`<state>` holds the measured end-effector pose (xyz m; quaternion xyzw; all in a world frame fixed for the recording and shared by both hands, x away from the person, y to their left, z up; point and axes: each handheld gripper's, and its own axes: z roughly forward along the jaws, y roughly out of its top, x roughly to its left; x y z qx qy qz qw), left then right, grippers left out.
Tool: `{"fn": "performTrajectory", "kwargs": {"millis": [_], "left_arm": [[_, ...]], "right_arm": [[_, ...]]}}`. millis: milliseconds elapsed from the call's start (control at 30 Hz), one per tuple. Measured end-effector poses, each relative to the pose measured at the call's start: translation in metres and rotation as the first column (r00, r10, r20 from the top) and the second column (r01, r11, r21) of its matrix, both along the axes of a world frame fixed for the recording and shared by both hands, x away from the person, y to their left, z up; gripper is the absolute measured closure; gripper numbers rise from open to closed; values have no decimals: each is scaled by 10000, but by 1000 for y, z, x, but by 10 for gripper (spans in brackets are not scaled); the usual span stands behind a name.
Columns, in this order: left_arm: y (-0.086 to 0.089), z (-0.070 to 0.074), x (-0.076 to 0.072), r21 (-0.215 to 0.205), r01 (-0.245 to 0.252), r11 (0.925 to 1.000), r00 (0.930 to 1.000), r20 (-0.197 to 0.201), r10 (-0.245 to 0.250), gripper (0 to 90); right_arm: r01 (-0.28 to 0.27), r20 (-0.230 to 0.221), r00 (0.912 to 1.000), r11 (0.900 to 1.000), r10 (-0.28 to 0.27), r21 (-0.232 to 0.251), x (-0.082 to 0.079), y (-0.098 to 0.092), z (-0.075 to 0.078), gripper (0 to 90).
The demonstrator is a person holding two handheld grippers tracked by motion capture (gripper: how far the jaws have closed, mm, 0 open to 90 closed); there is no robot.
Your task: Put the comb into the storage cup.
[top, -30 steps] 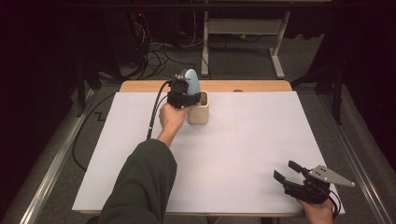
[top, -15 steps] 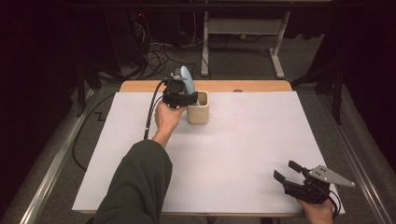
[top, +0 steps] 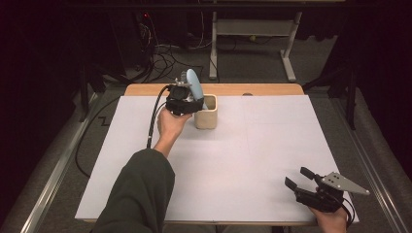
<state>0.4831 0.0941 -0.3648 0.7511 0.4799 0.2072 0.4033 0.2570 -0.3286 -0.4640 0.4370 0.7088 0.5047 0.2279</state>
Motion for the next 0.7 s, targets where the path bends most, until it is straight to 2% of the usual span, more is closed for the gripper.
{"fn": "performTrajectory", "kwargs": {"millis": [467, 700], "left_arm": [[13, 5, -11, -88, 239, 9997, 9995, 205, -237, 318], [20, 3, -16, -139, 307, 9994, 9994, 163, -305, 312]], "right_arm": [[43, 14, 10000, 10000, -43, 8, 0, 0, 0, 264], [61, 27, 10000, 10000, -61, 0, 0, -1, 0, 264]]}}
